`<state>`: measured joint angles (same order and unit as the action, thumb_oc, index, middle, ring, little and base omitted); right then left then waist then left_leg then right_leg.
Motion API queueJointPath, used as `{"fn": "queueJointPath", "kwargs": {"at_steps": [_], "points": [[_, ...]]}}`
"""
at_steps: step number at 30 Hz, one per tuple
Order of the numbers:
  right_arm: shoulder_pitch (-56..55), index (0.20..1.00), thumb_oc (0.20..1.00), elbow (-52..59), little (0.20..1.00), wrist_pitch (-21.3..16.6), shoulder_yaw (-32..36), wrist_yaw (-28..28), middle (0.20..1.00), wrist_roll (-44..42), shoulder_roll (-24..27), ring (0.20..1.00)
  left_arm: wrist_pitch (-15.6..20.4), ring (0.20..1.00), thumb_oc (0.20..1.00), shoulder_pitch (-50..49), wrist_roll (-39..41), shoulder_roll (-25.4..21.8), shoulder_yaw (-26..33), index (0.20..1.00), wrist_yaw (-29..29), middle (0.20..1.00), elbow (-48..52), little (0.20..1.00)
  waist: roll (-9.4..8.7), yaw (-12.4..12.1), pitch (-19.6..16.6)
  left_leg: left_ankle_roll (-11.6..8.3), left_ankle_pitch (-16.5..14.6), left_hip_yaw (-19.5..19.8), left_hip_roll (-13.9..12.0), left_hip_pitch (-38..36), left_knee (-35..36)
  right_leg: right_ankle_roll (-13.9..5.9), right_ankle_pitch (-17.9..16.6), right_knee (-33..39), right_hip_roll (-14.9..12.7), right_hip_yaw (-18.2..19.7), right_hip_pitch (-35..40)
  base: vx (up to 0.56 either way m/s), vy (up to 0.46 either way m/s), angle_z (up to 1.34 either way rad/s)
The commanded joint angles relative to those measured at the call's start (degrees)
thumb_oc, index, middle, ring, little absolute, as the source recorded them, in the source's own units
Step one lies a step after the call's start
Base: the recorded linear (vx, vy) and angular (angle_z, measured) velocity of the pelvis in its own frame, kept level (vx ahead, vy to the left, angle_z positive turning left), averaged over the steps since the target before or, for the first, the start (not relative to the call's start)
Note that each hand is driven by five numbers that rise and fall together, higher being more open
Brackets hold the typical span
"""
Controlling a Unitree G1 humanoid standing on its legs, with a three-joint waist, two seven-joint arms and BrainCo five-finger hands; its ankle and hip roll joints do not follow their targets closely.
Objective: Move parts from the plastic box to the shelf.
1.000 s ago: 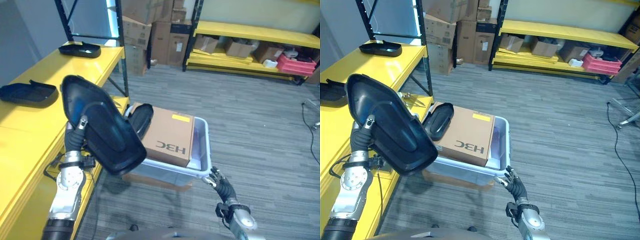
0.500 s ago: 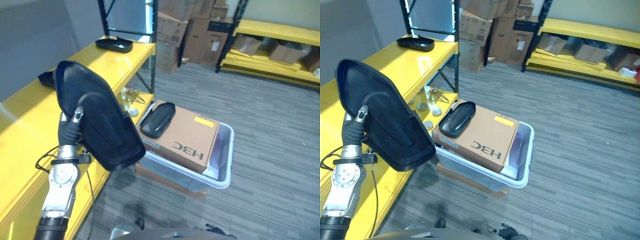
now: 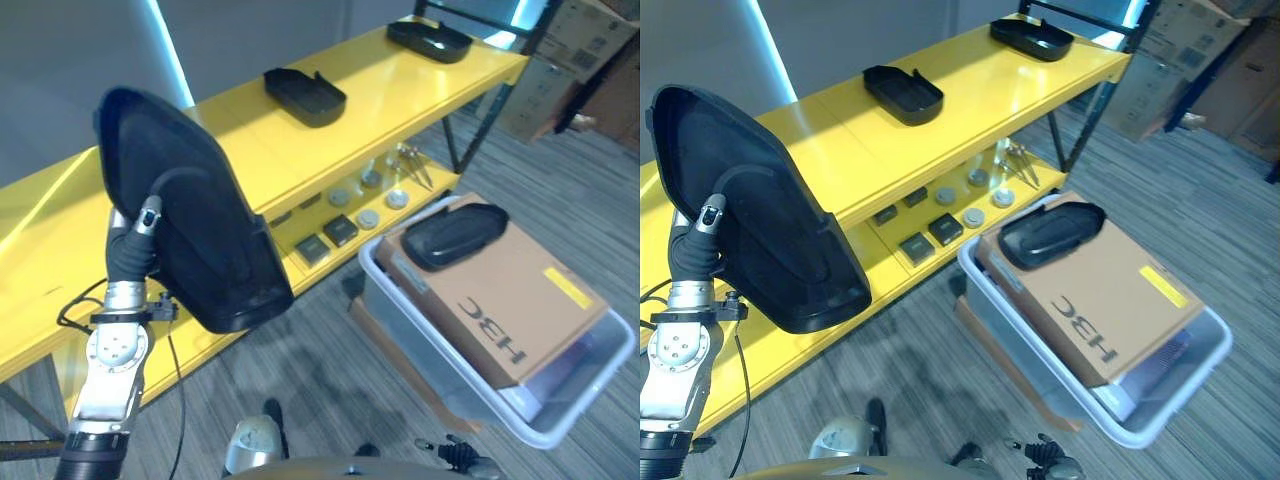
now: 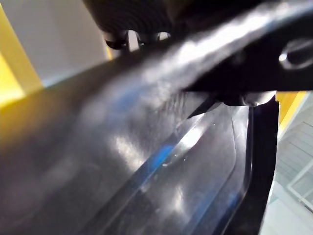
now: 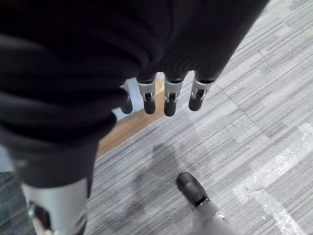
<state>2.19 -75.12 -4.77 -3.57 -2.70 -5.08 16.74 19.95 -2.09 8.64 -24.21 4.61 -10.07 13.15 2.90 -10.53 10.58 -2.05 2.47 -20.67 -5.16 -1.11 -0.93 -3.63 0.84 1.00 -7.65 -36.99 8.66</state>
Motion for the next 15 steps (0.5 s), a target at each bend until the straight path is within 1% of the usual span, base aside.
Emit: {"fn": "queueJointPath", "kwargs": {"at_steps": [1,2,3,4,5,6,7,8,9,10,11,12,13,14,15], "points": [[0.1,1.0,1.0,-0.6,1.0,-0.4,-0.9,-0.7,1.0,-2.5,-2.1,1.0,4.2,0.2,0.2,1.6,-0.8,-2.2,3.1,0.2,-0.5,0.2,3.3,0.2,-2.83,0.1,-4.1,-0.84,-1.6,1.8,1.8,6.9,-4.1,-0.48,0.1,3.8,1.3,2.7,2.5,0.17,0.142,0.11],[0.5,1.0,1.0,0.4,1.0,-1.1,0.3,-0.7,1.0,-4.4,-2.6,1.0,4.1,0.2,0.2,1.2,-2.5,-3.5,4.6,0.2,-1.2,0.2,4.4,0.2,-3.82,-0.9,-4.7,-0.39,-1.7,2.7,3.0,7.2,-3.5,-0.81,-0.1,3.0,0.6,2.1,3.3,0.17,0.124,0.07],[0.6,1.0,1.0,0.4,1.0,-1.1,0.4,-0.7,1.0,-4.6,-3.0,1.0,4.2,0.2,0.2,1.3,-2.2,-3.9,5.0,0.2,-1.1,0.2,5.0,0.2,-4.17,-1.3,-4.9,0.43,-2.0,3.1,3.6,6.9,-3.0,-0.99,0.3,1.2,0.0,1.7,3.1,0.23,0.192,0.17],[0.6,1.0,1.0,0.6,1.0,-1.1,0.3,-0.6,1.0,-4.7,-3.4,1.0,4.3,0.2,0.2,1.6,-1.9,-4.3,5.2,0.2,-0.9,0.2,5.8,0.2,-4.43,-1.4,-5.1,1.32,-2.6,3.1,4.2,5.9,-2.2,-1.48,0.8,-2.0,-1.0,1.2,2.4,0.2,0.218,0.25],[0.6,1.0,1.0,0.9,1.0,-1.2,0.1,-0.5,1.0,-4.5,-3.7,1.0,4.4,0.2,0.2,2.2,-1.6,-4.6,5.2,0.2,-0.7,0.2,6.2,0.2,-4.46,-1.0,-5.0,2.56,-3.5,3.2,5.1,4.5,-1.1,-2.76,0.5,-7.4,-3.1,1.1,0.8,0.22,0.284,0.25],[0.8,1.0,1.0,1.1,1.0,-1.1,-0.1,-0.3,1.0,-3.9,-3.9,1.0,4.4,0.2,0.2,3.4,-1.4,-5.1,4.6,0.2,-0.7,0.2,6.2,0.2,-4.36,-0.3,-4.6,3.71,-4.5,3.4,5.9,3.0,-0.6,-4.69,-1.8,-13.4,-5.5,1.3,-1.2,0.21,0.289,0.3],[1.2,1.0,1.0,1.2,1.0,-1.1,-0.3,-0.5,1.0,-3.5,-3.9,1.0,4.4,0.2,0.2,4.6,-1.0,-5.4,3.6,0.2,-0.6,0.2,6.0,0.2,-4.25,0.6,-3.9,4.6,-5.1,4.2,6.5,2.0,-0.4,-6.26,-4.1,-18.5,-7.3,2.9,-3.0,0.18,0.231,0.5],[1.6,1.0,1.0,1.3,1.0,-1.1,-0.5,-0.6,1.0,-3.1,-3.9,1.0,4.6,0.2,0.2,5.7,-0.4,-5.3,2.5,0.2,-0.5,0.2,5.7,0.2,-3.99,1.5,-3.2,5.13,-5.6,5.1,6.8,1.0,-0.3,-7.13,-5.5,-22.2,-8.1,5.2,-5.1,0.09,0.098,0.91],[2.3,1.0,1.0,1.8,1.0,-1.4,-1.2,-0.6,1.0,-3.8,-4.6,1.0,5.0,0.2,0.2,7.9,-0.1,-5.9,-0.3,0.2,-0.5,0.2,4.7,0.2,-3.54,3.8,-2.1,5.18,-4.2,6.7,6.1,0.2,0.6,-4.91,-4.4,-21.3,-4.2,12.9,-10.3,0.08,-0.004,0.92],[2.5,1.0,1.0,2.0,1.0,-1.5,-1.7,-0.3,1.0,-4.6,-4.7,1.0,5.1,0.2,0.2,8.8,-0.1,-6.5,-1.3,0.2,-0.2,0.2,4.5,0.2,-3.32,4.9,-2.0,4.82,-3.9,8.4,6.1,-0.3,1.3,-4.14,-2.9,-18.2,-2.1,17.1,-12.0,0.1,-0.1,0.89],[2.4,1.0,1.0,2.0,1.0,-1.7,-2.1,-0.4,1.0,-5.0,-4.9,1.0,5.2,0.2,0.2,8.9,0.1,-6.7,-1.6,0.2,-0.1,0.2,4.6,0.2,-3.26,5.1,-1.9,4.32,-3.8,9.6,6.0,-0.8,1.9,-3.83,-2.6,-14.3,-2.1,19.0,-12.1,0.11,-0.073,0.64],[2.4,1.0,1.0,2.0,1.0,-1.7,-2.1,-0.4,1.0,-5.0,-4.9,1.0,5.2,0.2,0.2,8.8,0.1,-6.7,-1.6,0.2,-0.1,0.2,4.6,0.2,-3.19,5.2,-1.8,4.27,-3.8,9.6,5.9,-0.9,2.0,-3.79,-2.8,-14.0,-1.9,18.9,-11.8,0.13,-0.113,0.67],[2.6,1.0,1.0,2.3,1.0,-1.7,-2.8,-0.5,1.0,-4.7,-5.1,1.0,5.5,0.2,0.2,9.0,0.4,-7.1,-1.6,0.2,0.0,0.2,4.8,0.2,-2.9,5.3,-1.9,3.65,-3.7,10.9,5.4,-1.5,3.3,-4.17,-3.9,-9.3,-2.9,20.5,-12.4,0.11,-0.092,0.58],[2.8,1.0,1.0,2.5,1.0,-1.7,-3.2,-0.7,1.0,-4.6,-5.3,1.0,5.5,0.2,0.2,9.2,0.6,-7.1,-1.8,0.2,-0.1,0.2,4.6,0.2,-2.97,5.7,-2.0,3.41,-3.4,11.8,5.4,-1.7,4.1,-4.54,-5.5,-7.2,-3.5,21.8,-12.9,0.26,-0.156,0.43],[2.6,1.0,1.0,2.7,1.0,-1.6,-4.2,-0.6,1.0,-4.0,-5.2,1.0,5.7,0.2,0.2,10.1,1.0,-7.0,-2.8,0.2,-0.3,0.2,3.9,0.2,-3.39,7.0,-2.1,2.88,-3.3,14.7,5.7,-2.7,5.4,-4.89,-6.4,-4.3,-1.3,28.5,-13.8,0.19,-0.095,0.34]]}}
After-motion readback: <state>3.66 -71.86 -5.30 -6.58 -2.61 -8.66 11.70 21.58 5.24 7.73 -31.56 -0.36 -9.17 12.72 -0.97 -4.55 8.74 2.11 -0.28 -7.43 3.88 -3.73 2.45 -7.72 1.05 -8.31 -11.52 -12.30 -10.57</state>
